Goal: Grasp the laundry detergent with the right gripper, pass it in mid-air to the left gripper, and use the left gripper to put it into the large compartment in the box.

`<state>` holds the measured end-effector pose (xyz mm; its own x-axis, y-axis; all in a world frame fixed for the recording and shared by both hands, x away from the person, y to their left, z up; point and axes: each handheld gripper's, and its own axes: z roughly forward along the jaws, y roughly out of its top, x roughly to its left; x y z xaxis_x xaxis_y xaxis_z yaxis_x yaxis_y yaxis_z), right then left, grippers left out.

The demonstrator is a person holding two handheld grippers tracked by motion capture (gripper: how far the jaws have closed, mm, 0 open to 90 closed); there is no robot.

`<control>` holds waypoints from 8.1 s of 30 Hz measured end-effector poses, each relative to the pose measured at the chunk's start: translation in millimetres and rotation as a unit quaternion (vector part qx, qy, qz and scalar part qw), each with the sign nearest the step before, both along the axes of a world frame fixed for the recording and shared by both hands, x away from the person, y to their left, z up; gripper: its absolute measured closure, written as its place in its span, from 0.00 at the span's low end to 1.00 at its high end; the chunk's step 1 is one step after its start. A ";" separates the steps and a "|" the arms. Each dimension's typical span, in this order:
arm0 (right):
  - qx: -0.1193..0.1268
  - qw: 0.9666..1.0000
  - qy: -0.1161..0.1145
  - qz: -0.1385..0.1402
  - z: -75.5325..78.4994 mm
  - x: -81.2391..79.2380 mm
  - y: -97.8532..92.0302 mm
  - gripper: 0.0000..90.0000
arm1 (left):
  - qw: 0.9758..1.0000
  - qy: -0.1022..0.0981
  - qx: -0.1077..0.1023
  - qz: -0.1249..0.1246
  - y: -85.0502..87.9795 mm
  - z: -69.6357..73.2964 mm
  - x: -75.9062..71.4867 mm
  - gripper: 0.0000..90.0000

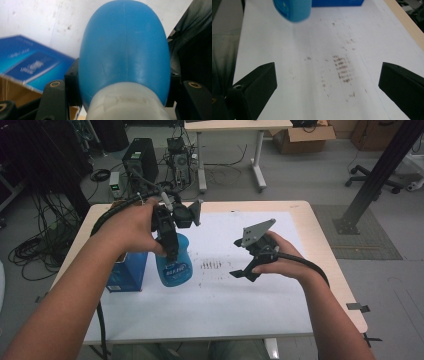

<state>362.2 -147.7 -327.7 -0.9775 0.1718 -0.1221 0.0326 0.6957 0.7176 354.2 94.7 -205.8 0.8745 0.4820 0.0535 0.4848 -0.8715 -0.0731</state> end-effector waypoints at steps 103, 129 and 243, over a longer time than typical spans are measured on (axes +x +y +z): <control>-0.057 0.997 0.027 -0.044 -4.6 17.5 -44.7 0.03 | 0.877 -0.011 -0.014 0.480 184.9 -49.1 68.2 0.43; -0.056 0.997 0.032 -0.048 -9.7 16.7 -49.2 0.03 | 0.878 -0.003 -0.018 0.479 181.0 -84.3 71.6 0.42; -0.129 0.992 0.014 -0.005 41.8 20.5 -35.5 0.03 | 0.994 0.008 -0.063 -0.088 30.8 -1.1 31.3 0.00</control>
<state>382.8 -183.1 -285.9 -0.9794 0.1484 -0.1367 0.0579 0.8556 0.5143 385.5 125.5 -206.9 0.9464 0.3229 -0.0116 0.3231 -0.9457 0.0361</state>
